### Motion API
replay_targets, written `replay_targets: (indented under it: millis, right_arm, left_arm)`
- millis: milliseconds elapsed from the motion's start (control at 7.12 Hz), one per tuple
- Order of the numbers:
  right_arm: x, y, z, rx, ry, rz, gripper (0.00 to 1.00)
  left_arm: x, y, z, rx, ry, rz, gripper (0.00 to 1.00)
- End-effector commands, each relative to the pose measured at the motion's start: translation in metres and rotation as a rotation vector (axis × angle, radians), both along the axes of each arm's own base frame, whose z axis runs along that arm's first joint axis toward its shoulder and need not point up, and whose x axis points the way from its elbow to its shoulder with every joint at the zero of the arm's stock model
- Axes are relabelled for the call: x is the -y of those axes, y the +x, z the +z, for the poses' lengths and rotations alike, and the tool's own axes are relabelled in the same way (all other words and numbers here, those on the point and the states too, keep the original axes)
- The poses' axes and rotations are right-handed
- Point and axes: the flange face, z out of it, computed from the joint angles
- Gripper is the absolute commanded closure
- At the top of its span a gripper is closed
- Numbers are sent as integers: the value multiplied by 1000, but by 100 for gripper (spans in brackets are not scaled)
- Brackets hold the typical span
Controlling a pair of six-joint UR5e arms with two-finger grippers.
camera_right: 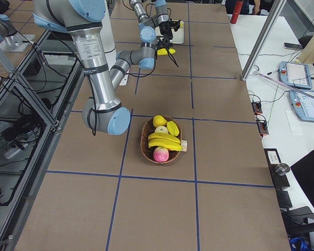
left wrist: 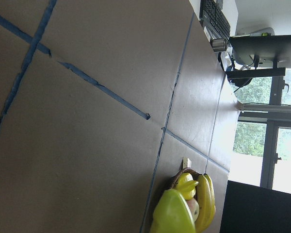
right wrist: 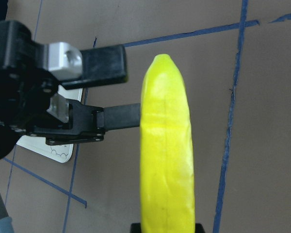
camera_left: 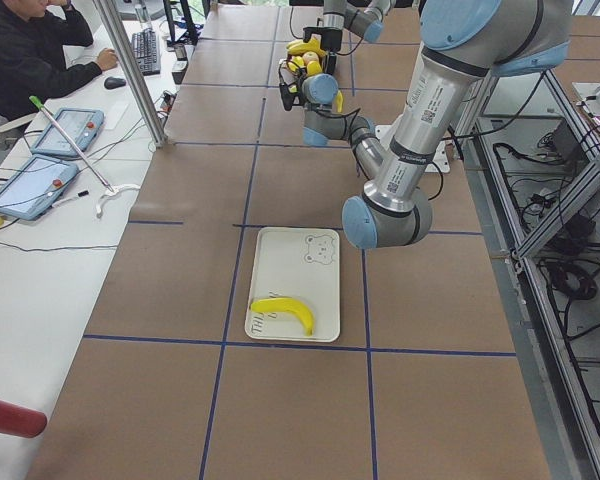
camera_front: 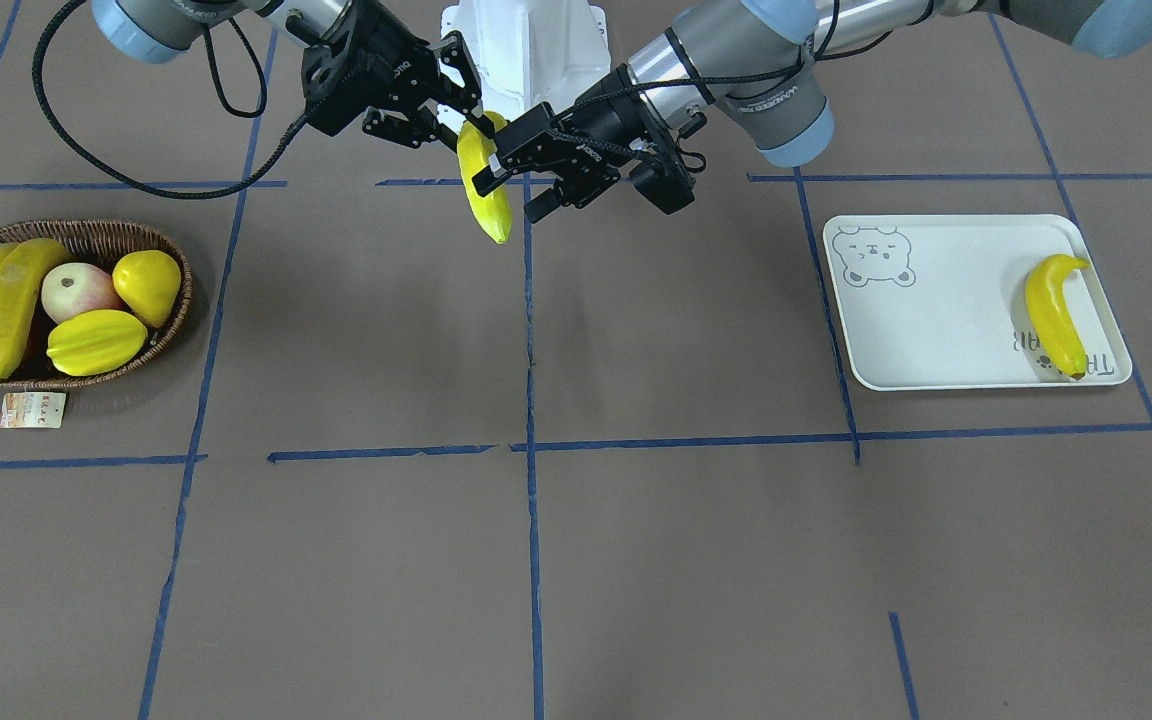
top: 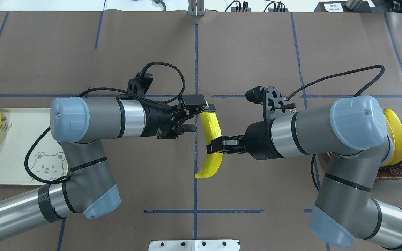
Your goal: Transfer all bananas from basket to plate
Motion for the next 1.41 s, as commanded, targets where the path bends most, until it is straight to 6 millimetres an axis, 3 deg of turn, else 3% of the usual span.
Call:
replay_targets:
  millis: [0,141,281,422,562,703,843,984,1265]
  right_arm:
    - [-1,-1,0,0,0,-1,99]
    - [-1,0,0,1,1,-1,99]
    - [-1,0,0,1,1,-1,99]
    - [0,0,0,1,1,0,99]
    - [0,1,0,1,2,0,99]
    - [-1,2,-2,5,3,2,81]
    - [-1,4,-2,2,1,2,20]
    - [-2,5,-4,6,2,3,0]
    - [-1,5,-3,5,3,5,0]
  left_arm:
    - [-14,10,-8,-12,6,29,1]
    - [-15,11,-8,-12,6,30,3]
    - [-15,11,-8,-12,6,30,21]
    - [-15,11,-5,-7,7,30,61]
    - [-15,13,3,7,10,31,90]
    - [-15,13,3,8,8,31,98]
    - [-14,13,4,9,5,30,99]
    - [-14,12,3,8,6,29,99]
    - [-14,13,5,12,5,28,99]
